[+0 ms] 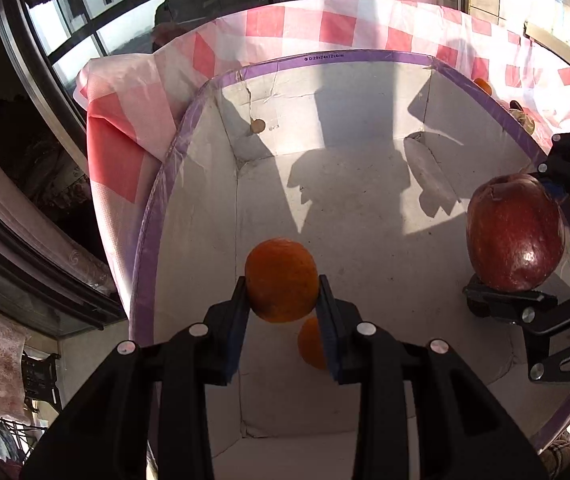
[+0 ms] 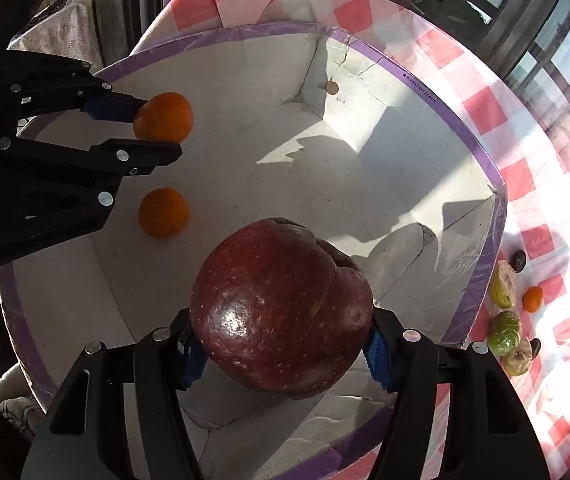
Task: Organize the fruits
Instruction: 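Carry the red apple and the orange over the white box with both tools, then open both tools to drop the apple and orange into the box, then move both open tools back over the remaining fruits on the table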
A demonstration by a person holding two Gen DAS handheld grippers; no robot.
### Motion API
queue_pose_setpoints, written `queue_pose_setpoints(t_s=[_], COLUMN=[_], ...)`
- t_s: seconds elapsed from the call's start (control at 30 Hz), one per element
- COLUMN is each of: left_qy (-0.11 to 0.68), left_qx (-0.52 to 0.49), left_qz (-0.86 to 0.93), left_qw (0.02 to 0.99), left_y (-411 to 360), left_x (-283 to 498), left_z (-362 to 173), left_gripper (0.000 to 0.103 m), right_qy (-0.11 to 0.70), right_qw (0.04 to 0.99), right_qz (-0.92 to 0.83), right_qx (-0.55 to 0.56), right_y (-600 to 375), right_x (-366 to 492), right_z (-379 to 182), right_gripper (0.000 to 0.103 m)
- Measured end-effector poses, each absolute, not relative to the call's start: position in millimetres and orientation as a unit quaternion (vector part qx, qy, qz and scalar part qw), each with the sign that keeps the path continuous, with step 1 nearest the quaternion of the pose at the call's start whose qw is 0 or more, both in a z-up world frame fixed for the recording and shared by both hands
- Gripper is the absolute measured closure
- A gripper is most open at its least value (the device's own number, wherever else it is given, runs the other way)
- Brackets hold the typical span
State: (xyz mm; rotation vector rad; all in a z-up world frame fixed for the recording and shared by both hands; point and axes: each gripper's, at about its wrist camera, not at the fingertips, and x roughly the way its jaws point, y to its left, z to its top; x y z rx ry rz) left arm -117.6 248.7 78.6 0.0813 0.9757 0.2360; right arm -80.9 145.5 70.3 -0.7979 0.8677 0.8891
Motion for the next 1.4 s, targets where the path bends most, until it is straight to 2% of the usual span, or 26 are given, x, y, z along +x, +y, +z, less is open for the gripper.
queue_pose_setpoints(t_s=[0.23, 0.53, 0.63, 0.7, 0.73, 0.93, 1.0, 1.07, 1.2, 1.4], left_qy=[0.473, 0.450, 0.429, 0.412, 0.402, 0.380, 0.383, 0.385, 0.385, 0.384], left_qx=[0.014, 0.028, 0.039, 0.051, 0.055, 0.043, 0.038, 0.032, 0.036, 0.038], left_qz=[0.105, 0.145, 0.157, 0.166, 0.173, 0.184, 0.179, 0.174, 0.177, 0.184], left_qw=[0.875, 0.880, 0.889, 0.894, 0.898, 0.905, 0.906, 0.906, 0.905, 0.904], left_y=[254, 250, 248, 244, 243, 245, 246, 247, 245, 243], left_x=[-114, -117, -120, -123, -125, -129, -129, -128, -129, -131], left_z=[79, 83, 87, 90, 92, 96, 97, 97, 96, 96], left_gripper=[0.068, 0.066, 0.055, 0.041, 0.039, 0.036, 0.028, 0.027, 0.025, 0.023], right_qy=[0.397, 0.384, 0.380, 0.380, 0.381, 0.367, 0.360, 0.352, 0.328, 0.287], right_qw=[0.744, 0.749, 0.755, 0.759, 0.760, 0.763, 0.766, 0.771, 0.790, 0.832], right_qz=[0.393, 0.391, 0.388, 0.386, 0.386, 0.391, 0.389, 0.391, 0.397, 0.397], right_qx=[-0.367, -0.373, -0.368, -0.361, -0.358, -0.362, -0.364, -0.358, -0.332, -0.261], right_y=[144, 147, 146, 143, 141, 140, 141, 139, 128, 93], right_x=[-76, -78, -76, -71, -70, -79, -82, -84, -91, -88], right_z=[61, 60, 65, 67, 67, 65, 64, 65, 73, 97], right_gripper=[0.040, 0.038, 0.035, 0.032, 0.032, 0.024, 0.023, 0.022, 0.017, 0.017])
